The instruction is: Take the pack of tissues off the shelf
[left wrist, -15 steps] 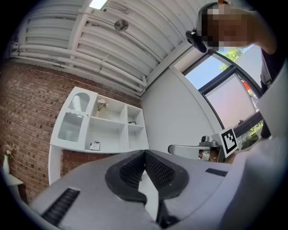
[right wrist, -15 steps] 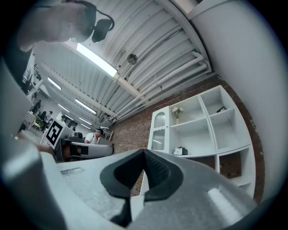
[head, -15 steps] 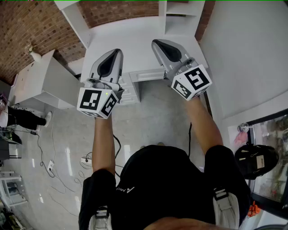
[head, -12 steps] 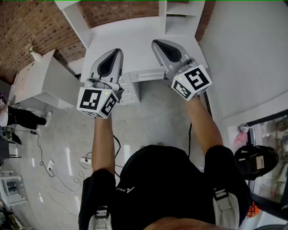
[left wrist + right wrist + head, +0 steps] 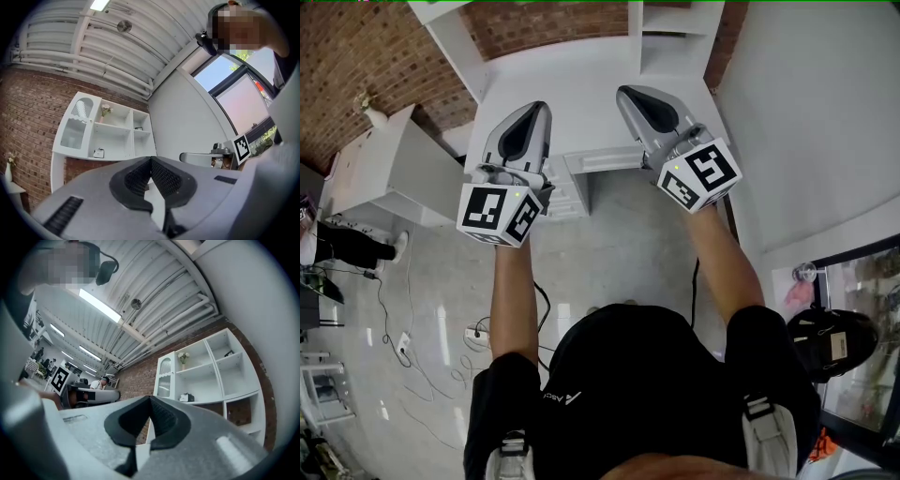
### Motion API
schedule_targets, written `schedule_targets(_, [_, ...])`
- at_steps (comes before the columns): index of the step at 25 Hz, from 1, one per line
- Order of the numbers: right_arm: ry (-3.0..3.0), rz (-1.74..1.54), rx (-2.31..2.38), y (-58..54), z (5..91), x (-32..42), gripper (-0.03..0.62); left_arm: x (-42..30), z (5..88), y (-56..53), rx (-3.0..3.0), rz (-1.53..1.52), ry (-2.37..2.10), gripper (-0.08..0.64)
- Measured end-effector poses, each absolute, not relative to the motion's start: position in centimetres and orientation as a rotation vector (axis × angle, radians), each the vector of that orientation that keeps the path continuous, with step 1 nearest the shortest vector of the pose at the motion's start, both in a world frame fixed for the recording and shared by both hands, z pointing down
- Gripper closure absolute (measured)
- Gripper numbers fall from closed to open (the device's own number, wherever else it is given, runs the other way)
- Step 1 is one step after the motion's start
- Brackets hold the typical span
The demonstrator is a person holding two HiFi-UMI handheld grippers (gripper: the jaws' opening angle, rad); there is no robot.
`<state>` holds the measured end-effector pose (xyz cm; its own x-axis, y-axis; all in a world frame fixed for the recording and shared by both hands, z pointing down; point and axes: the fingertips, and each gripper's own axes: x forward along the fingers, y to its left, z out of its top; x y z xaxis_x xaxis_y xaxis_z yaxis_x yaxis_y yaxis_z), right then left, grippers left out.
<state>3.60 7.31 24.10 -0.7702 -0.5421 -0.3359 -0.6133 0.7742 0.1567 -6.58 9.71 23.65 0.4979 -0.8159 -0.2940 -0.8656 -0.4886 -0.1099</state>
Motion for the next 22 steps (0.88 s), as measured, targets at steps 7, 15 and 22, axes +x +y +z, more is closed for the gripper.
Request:
schedule_targets(7, [2.709,0.373,-0.845,6.1,24.3,5.5,0.591,-4.7,23.1,8.0,-2.477,0.304,1.459,0.561])
schedule_targets(15, [2.715,0.392,-0.792,4.5,23.5,5.6,0.592,-4.8,22.0,5.8,-2.424,0.308,1.548,0.561])
schedule_targets(22, [2.717,0.423,-0.777,1.2,23.0,4.0,0.592,-6.0,21.6,1.9,-2.422,0.325,1.545,0.561])
